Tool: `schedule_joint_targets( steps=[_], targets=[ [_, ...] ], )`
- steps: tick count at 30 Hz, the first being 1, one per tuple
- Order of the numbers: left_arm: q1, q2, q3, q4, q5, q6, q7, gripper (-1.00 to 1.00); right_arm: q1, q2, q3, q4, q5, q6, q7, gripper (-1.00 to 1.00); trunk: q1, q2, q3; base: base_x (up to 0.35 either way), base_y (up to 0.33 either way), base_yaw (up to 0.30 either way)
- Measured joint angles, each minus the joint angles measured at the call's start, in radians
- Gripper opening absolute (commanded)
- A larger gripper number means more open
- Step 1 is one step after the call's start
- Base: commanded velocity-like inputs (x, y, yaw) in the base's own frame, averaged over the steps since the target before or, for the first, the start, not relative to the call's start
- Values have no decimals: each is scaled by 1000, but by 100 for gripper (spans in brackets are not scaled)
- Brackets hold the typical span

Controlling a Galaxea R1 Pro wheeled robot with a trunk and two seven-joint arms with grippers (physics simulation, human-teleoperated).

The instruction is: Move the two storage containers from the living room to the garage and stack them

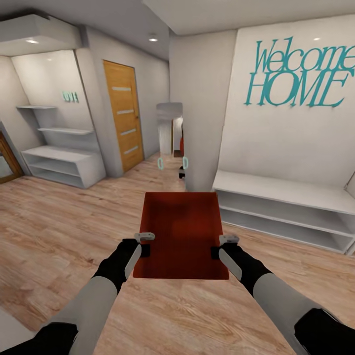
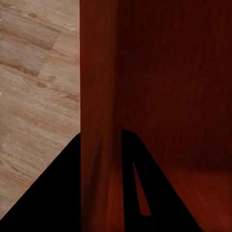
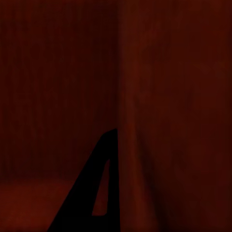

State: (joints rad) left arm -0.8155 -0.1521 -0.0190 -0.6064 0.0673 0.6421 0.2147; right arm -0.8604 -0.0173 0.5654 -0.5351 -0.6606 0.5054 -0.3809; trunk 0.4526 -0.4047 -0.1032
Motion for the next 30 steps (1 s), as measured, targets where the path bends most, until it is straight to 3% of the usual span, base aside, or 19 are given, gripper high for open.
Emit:
schedule_joint_targets(
  steps=[20, 30],
  targets=[
    [0, 1, 0, 0, 0, 0, -1, -100, 0, 1, 0, 0, 0, 0, -1, -100, 0, 0, 0, 323, 0, 261],
    [0, 0, 0, 1, 1, 0, -1, -100, 0, 0, 0, 0, 0, 1, -1, -100, 0, 0, 0, 323, 0, 21]
  ],
)
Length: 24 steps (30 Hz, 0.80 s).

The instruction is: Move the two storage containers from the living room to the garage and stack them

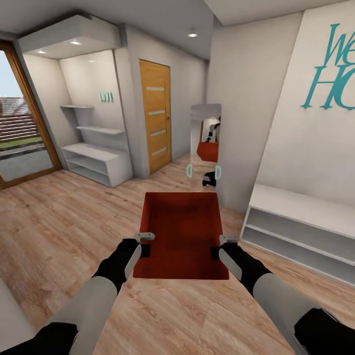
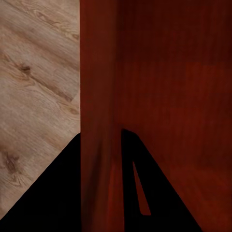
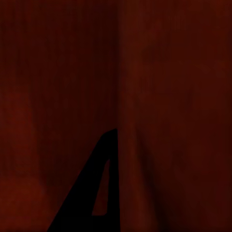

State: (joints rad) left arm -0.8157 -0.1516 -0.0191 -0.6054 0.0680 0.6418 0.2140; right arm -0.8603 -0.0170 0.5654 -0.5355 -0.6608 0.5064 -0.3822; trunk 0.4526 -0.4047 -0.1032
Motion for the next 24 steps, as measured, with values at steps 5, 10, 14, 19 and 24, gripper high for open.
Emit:
schedule_joint_targets(
  steps=[5, 10, 14, 19, 24],
  targets=[
    [0, 0, 0, 1, 0, 0, -1, -100, 0, 0, 0, 0, 0, 1, 0, -100, 0, 0, 0, 323, 0, 0],
    [0, 0, 0, 1, 0, 0, -1, -100, 0, 0, 0, 0, 0, 1, 0, -100, 0, 0, 0, 323, 0, 0],
    [0, 0, 0, 1, 0, 0, -1, -100, 0, 0, 0, 0, 0, 1, 0, -100, 0, 0, 0, 323, 0, 0],
    [0, 0, 0, 1, 0, 0, -1, -100, 0, 0, 0, 0, 0, 1, 0, -100, 0, 0, 0, 323, 0, 0],
    [0, 0, 1, 1, -2, 0, -2, -100, 0, 0, 0, 0, 0, 1, -1, -100, 0, 0, 0, 323, 0, 0]
  ],
)
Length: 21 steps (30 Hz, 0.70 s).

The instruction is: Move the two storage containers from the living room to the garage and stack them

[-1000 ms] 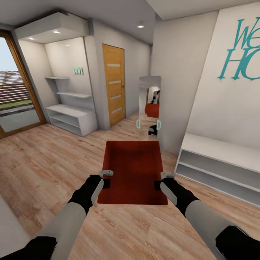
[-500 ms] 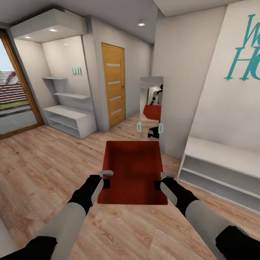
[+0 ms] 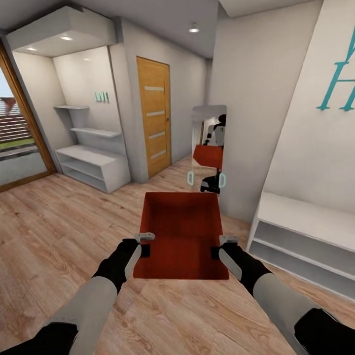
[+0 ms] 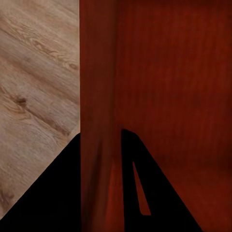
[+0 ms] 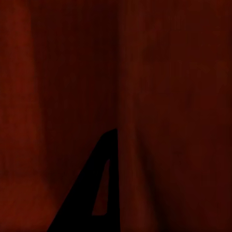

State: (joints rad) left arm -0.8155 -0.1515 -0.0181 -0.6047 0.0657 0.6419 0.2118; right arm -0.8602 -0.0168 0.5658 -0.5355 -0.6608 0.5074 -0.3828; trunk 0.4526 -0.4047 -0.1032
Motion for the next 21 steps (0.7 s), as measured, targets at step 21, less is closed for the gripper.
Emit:
schedule_joint_targets(
  steps=[21],
  targets=[
    [0, 0, 0, -1, -2, -1, -2, -100, 0, 0, 1, 0, -1, -3, -1, -100, 1, 0, 0, 54, 0, 123]
  ],
)
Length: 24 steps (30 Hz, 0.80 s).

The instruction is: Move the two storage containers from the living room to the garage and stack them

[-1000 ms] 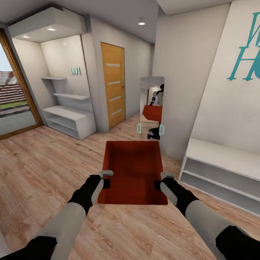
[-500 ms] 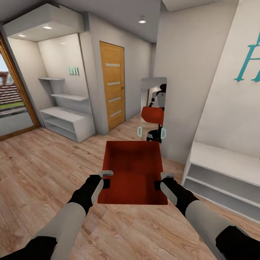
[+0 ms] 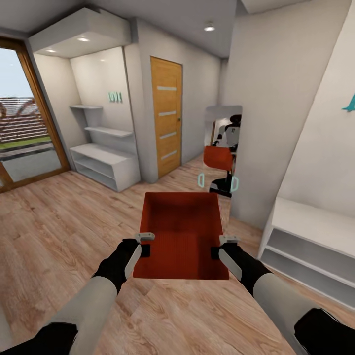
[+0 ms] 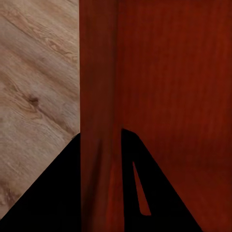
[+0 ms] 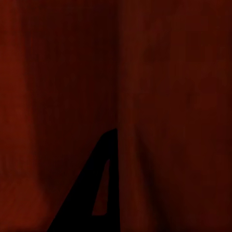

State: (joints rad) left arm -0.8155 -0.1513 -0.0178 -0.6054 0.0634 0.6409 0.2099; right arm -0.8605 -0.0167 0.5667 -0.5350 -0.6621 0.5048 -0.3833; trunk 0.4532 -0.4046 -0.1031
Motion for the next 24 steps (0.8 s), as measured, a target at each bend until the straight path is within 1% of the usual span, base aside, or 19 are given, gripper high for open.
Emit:
schedule_joint_targets(
  steps=[13, 16, 24],
  targets=[
    [0, 0, 0, 0, 0, 0, 0, -100, 0, 0, 0, 0, 0, 0, 0, -100, 0, 0, 0, 0, 0, 269],
    [0, 0, 0, 0, 0, 0, 0, -100, 0, 0, -1, 0, 1, 0, 0, -100, 0, 0, 0, 0, 0, 96],
    [0, 0, 0, 1, 1, 0, 1, -100, 0, 0, -1, 0, 1, 2, 0, -100, 0, 0, 0, 24, 0, 10]
  ],
)
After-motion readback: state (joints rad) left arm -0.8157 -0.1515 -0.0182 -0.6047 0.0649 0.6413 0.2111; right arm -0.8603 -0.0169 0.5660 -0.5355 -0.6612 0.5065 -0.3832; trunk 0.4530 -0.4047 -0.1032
